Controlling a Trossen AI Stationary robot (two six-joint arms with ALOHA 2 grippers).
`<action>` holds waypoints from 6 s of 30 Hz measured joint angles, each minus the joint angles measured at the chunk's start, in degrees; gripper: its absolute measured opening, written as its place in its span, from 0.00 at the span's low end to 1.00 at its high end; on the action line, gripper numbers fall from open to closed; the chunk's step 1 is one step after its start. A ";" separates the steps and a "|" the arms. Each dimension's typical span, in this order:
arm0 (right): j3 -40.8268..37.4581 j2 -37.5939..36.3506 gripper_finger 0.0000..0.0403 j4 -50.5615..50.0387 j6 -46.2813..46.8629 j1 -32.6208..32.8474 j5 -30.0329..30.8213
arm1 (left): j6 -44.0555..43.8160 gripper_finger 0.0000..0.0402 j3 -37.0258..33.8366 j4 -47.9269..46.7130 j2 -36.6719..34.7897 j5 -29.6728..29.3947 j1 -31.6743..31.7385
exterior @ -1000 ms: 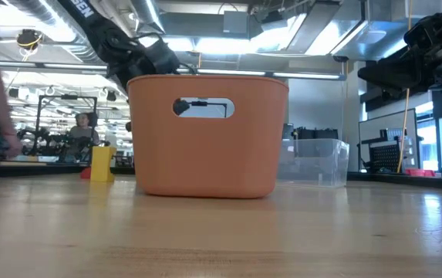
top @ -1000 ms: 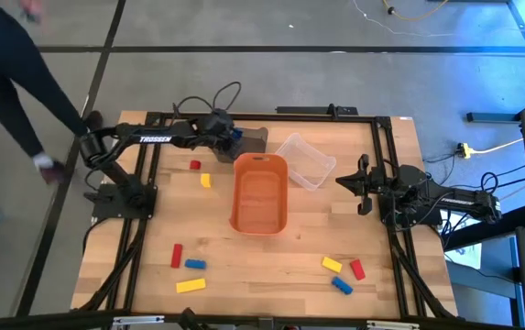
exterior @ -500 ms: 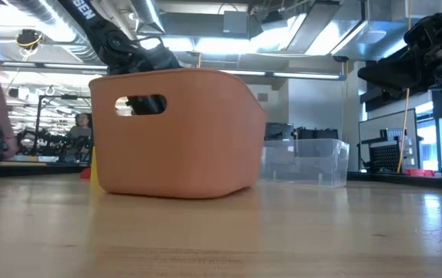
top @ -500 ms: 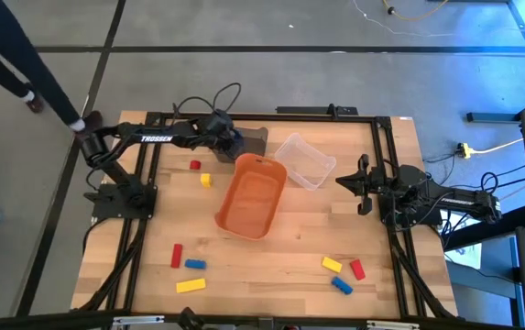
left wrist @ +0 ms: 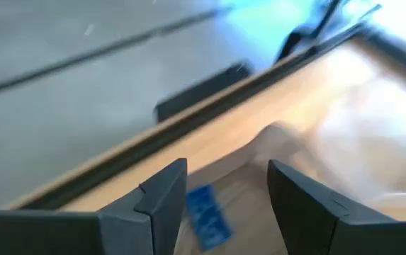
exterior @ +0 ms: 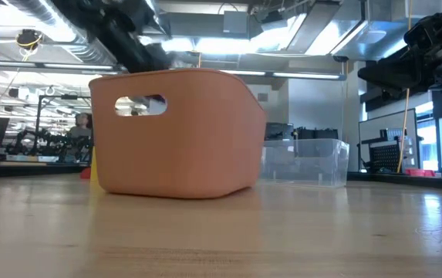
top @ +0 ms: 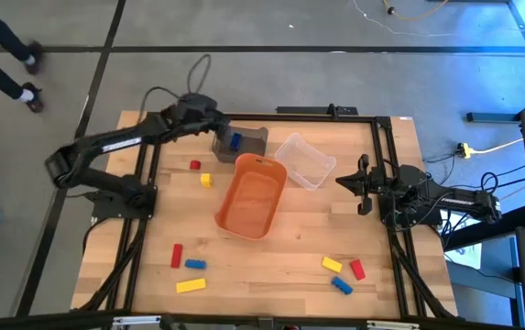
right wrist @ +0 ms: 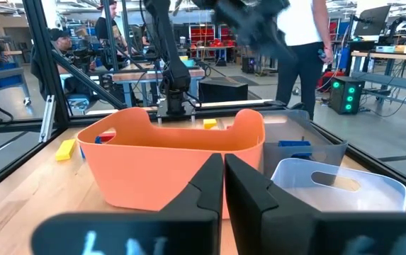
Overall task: Sort & place blocks by color
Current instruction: Put the right blue game piece into the black bin
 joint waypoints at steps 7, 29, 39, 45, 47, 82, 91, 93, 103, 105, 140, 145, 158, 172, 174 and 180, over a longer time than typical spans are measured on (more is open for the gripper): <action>-0.02 0.00 0.04 -0.01 0.00 0.01 -0.01 | 1.36 0.46 -9.93 10.92 -12.24 1.81 -13.39; -0.02 0.00 0.04 0.00 0.00 0.02 -0.02 | 8.41 0.46 -31.43 38.19 -24.85 -4.25 -37.97; -0.02 0.00 0.04 0.04 0.00 0.00 -0.02 | 8.41 0.46 -31.43 38.15 -24.83 -4.27 -37.94; -0.02 0.00 0.04 0.39 0.06 0.00 -0.02 | 8.44 0.46 -31.43 38.13 -24.83 -4.27 -37.94; -0.02 -0.01 0.04 0.87 2.67 0.01 -0.25 | 8.44 0.46 -31.42 38.11 -24.83 -4.27 -37.94; 3.22 13.93 0.72 26.05 15.49 0.26 -3.76 | 8.46 0.46 -31.39 38.07 -24.80 -4.39 -37.92; 25.46 26.58 0.70 -7.91 18.51 9.65 -4.35 | 8.50 0.46 -31.39 38.06 -24.80 -4.84 -37.92; 29.32 30.86 0.70 -12.63 21.13 13.43 -3.61 | 8.48 0.46 -31.39 38.06 -24.80 -4.84 -37.92; 48.63 54.64 0.70 -41.20 45.41 35.53 5.51 | 8.49 0.46 -31.39 37.96 -24.80 -4.80 -37.92; 52.64 60.19 0.69 -47.51 52.06 39.92 6.93 | 8.48 0.46 -31.38 37.90 -24.80 -4.80 -37.92; 75.21 108.67 0.69 -61.63 77.92 52.57 -9.57 | 9.86 0.46 -31.37 37.84 -24.80 -6.22 -37.86; 75.21 108.67 0.69 -57.33 77.83 52.57 -9.53 | 9.84 0.46 -31.37 37.84 -24.80 -6.22 -37.86; 69.49 109.03 0.69 -50.28 78.30 52.43 -12.83 | 9.79 0.46 -31.37 37.84 -24.82 -6.24 -37.86; 68.61 109.05 0.54 -49.10 77.92 52.39 -12.11 | 9.86 0.46 -31.37 37.87 -24.80 -6.26 -37.86; 68.61 109.06 0.46 -49.09 77.85 52.39 -12.21 | 9.86 0.46 -31.37 37.87 -24.80 -6.26 -37.86; 68.61 109.07 0.23 -49.09 71.40 52.39 -16.53 | 9.88 0.46 -31.37 37.87 -24.80 -6.26 -37.86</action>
